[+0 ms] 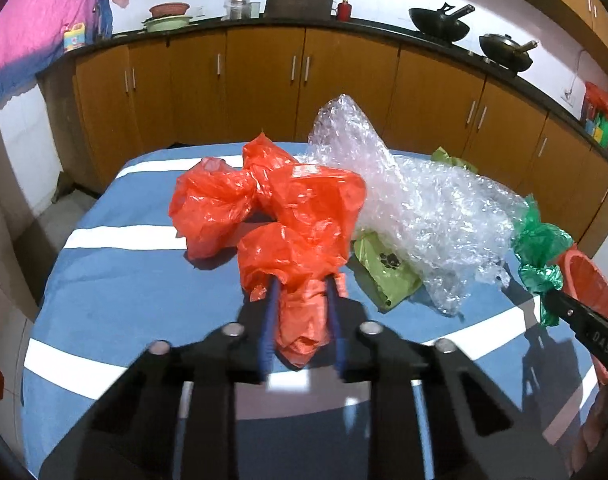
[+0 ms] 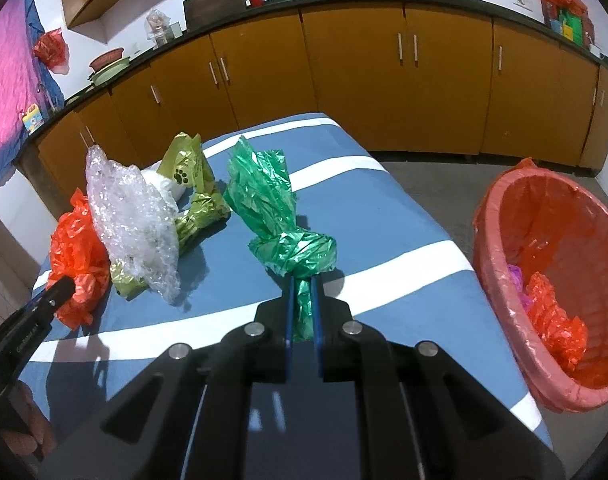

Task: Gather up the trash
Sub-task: 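Carry the green and red bags over the wastebasket and open both tools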

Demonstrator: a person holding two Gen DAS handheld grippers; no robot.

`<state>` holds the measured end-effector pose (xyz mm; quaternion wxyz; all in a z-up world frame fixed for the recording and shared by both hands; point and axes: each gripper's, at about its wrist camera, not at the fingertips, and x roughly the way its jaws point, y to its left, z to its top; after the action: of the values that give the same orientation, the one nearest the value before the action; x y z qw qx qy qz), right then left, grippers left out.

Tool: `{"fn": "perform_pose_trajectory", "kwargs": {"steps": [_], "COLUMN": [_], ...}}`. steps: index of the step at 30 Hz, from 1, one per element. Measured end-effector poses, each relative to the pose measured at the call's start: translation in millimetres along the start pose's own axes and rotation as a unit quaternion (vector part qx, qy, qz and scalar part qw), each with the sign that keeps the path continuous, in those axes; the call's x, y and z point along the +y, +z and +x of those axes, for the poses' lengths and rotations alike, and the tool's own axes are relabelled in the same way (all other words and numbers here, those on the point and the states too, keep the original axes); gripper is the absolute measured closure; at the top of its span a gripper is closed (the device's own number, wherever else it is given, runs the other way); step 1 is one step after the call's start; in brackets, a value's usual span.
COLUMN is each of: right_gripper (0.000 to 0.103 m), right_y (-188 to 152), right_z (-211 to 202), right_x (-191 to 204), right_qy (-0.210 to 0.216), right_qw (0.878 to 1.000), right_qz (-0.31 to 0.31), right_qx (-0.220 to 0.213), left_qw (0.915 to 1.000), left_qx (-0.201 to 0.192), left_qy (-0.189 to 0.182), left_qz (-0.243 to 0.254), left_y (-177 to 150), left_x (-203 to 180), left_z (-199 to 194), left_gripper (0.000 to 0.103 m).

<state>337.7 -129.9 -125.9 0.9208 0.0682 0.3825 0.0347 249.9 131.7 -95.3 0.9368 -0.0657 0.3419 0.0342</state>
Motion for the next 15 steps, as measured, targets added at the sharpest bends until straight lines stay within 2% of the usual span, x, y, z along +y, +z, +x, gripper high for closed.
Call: {"fn": "perform_pose_trajectory", "kwargs": {"steps": [6, 15], "right_gripper": [0.093, 0.093], "right_y": [2, 6], "right_z": [-16, -45], "right_x": [-7, -11], "right_qy": [0.007, 0.02], "right_qw": [1.0, 0.999], "right_qz": [0.008, 0.011], "right_qx": [-0.011, -0.028], "left_qw": [0.9999, 0.9994], "left_qx": [-0.006, -0.029], "left_qy": [-0.008, -0.019], "left_qz": [-0.001, 0.002], "left_y": [-3, -1], "left_x": [4, 4], "left_z": [-18, -51], "left_gripper": [0.09, 0.092]}}
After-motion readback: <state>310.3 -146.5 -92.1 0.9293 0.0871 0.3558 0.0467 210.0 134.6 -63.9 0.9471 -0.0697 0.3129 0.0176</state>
